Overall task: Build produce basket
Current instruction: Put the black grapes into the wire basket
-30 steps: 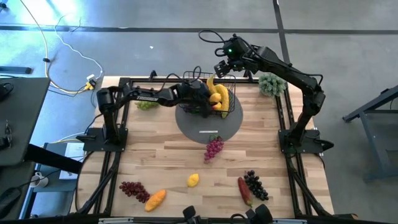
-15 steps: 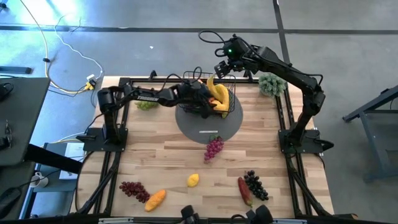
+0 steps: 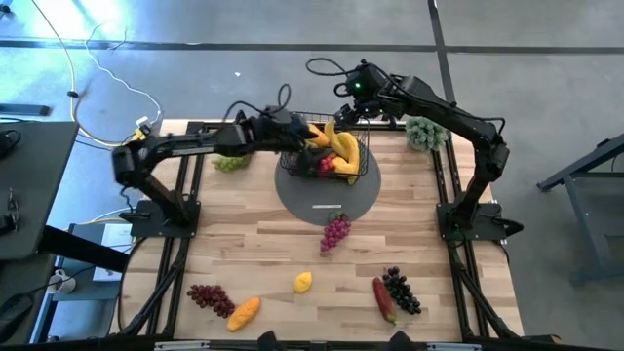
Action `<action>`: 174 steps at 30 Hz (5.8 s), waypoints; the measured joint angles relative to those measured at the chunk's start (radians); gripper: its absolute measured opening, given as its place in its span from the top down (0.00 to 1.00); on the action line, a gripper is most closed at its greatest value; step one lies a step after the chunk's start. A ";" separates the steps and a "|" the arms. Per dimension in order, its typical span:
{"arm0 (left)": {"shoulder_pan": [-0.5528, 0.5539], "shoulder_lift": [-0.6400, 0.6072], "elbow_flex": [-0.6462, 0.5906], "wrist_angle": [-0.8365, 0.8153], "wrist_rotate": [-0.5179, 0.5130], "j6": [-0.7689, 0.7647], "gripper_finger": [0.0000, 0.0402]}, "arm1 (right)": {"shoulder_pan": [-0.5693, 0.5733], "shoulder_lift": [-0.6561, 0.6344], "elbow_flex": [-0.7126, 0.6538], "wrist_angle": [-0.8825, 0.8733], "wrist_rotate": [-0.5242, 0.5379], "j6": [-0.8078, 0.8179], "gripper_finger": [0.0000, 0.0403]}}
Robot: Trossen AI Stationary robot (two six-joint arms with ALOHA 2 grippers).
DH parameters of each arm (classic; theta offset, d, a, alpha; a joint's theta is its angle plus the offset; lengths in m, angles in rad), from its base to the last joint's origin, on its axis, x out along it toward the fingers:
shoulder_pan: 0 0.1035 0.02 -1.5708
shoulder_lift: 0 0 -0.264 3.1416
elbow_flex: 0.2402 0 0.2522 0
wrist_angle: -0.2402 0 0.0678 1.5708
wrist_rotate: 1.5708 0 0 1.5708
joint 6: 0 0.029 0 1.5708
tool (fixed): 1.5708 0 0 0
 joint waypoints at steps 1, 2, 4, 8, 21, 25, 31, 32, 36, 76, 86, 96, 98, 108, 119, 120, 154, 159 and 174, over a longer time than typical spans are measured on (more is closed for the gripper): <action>-0.002 -0.025 0.000 -0.041 -0.008 0.000 0.36 | 0.006 0.000 0.000 -0.002 -0.019 -0.008 0.40; -0.004 -0.050 0.000 -0.085 -0.013 0.000 0.36 | 0.015 0.000 0.000 -0.003 -0.037 -0.012 0.40; -0.014 -0.094 0.000 -0.167 -0.026 0.000 0.36 | 0.035 0.000 0.000 -0.004 -0.064 -0.014 0.40; -0.043 -0.185 -0.001 -0.308 -0.028 -0.007 0.36 | 0.081 0.000 0.000 -0.007 -0.120 -0.009 0.40; -0.217 -0.418 -0.001 -0.610 -0.105 -0.062 0.36 | 0.264 0.000 0.000 -0.194 -0.212 0.194 0.40; -0.274 -0.447 -0.001 -0.662 -0.136 -0.061 0.36 | 0.325 0.000 0.000 -0.258 -0.215 0.266 0.40; -0.340 -0.456 -0.001 -0.693 -0.180 -0.061 0.36 | 0.422 0.000 0.000 -0.313 -0.214 0.361 0.40; -0.349 -0.456 -0.001 -0.695 -0.180 -0.061 0.36 | 0.438 0.000 0.000 -0.320 -0.214 0.384 0.40; -0.383 -0.456 -0.001 -0.713 -0.180 -0.061 0.36 | 0.503 0.001 -0.001 -0.348 -0.196 0.477 0.39; -0.408 -0.454 -0.001 -0.825 -0.205 -0.059 0.36 | 0.952 0.003 -0.468 -0.268 -0.471 1.204 0.40; -0.408 -0.454 -0.001 -0.823 -0.205 -0.060 0.36 | 1.009 0.003 -0.598 -0.087 -0.487 1.293 0.40; -0.408 -0.454 -0.001 -0.821 -0.205 -0.061 0.36 | 1.046 0.003 -0.748 0.086 -0.519 1.372 0.40; -0.408 -0.454 -0.001 -0.821 -0.205 -0.061 0.36 | 1.055 0.003 -0.775 0.115 -0.521 1.388 0.40; -0.408 -0.454 -0.001 -0.821 -0.205 -0.061 0.36 | 1.056 0.003 -0.892 0.243 -0.534 1.474 0.48; -0.408 -0.454 -0.001 -0.820 -0.243 -0.060 0.36 | 1.053 -0.002 -0.898 0.246 -0.547 1.473 0.97; -0.408 -0.454 -0.001 -0.820 -0.249 -0.060 0.36 | 1.053 -0.005 -0.898 0.244 -0.543 1.476 0.97; -0.404 -0.454 -0.002 -0.820 -0.396 -0.054 0.36 | 0.752 -0.470 -0.898 0.430 0.166 1.199 0.99; -0.380 -0.454 -0.002 -0.818 -0.462 -0.017 0.36 | 0.633 -0.471 -0.898 0.595 0.148 1.001 0.99; -0.219 -0.454 -0.002 -0.810 -0.498 -0.007 0.36 | 0.249 -0.471 -0.898 0.921 -0.027 0.516 1.00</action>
